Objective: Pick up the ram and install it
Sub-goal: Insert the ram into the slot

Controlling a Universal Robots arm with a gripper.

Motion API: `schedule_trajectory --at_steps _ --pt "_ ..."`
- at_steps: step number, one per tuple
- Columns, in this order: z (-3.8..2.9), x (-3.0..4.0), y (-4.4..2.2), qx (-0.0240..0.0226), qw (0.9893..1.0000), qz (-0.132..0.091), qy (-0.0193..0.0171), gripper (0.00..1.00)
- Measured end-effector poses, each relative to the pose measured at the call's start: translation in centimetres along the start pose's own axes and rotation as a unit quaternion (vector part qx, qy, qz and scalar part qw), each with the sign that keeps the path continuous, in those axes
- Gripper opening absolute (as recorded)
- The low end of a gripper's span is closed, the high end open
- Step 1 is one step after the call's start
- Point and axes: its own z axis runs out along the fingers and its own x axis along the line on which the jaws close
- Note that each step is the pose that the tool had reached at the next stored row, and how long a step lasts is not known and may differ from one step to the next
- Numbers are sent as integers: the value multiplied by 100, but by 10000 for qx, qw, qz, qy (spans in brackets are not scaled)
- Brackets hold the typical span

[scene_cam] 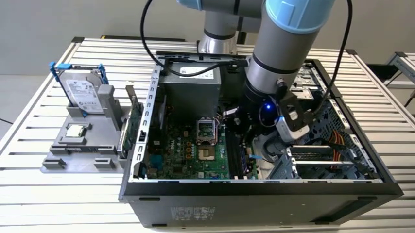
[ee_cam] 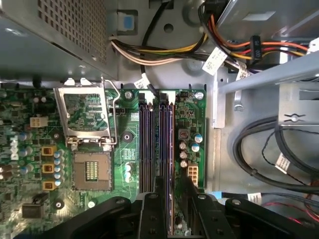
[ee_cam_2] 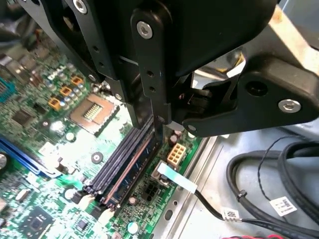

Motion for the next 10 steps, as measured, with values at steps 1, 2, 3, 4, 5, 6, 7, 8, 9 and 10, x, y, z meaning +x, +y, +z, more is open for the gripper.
schedule_trajectory --at_steps 1,2,3,4,5,6,7,8,9,10 --pt "-22 0 -1 1 10000 0 1 100" --pt "-29 0 -2 0 10000 0 0 100" --pt "-28 0 -1 -2 10000 0 0 100" --pt "-28 0 -1 -2 10000 0 0 0" --pt "-28 0 -1 -2 10000 0 0 0" --pt "-29 0 -2 -2 10000 0 0 0" --pt "-29 0 -2 -2 10000 0 0 0" --pt "-29 0 -2 -3 10000 0 0 0" --pt "-29 0 -2 -3 10000 0 0 0" --pt "-29 0 -2 -7 10000 0 0 0"
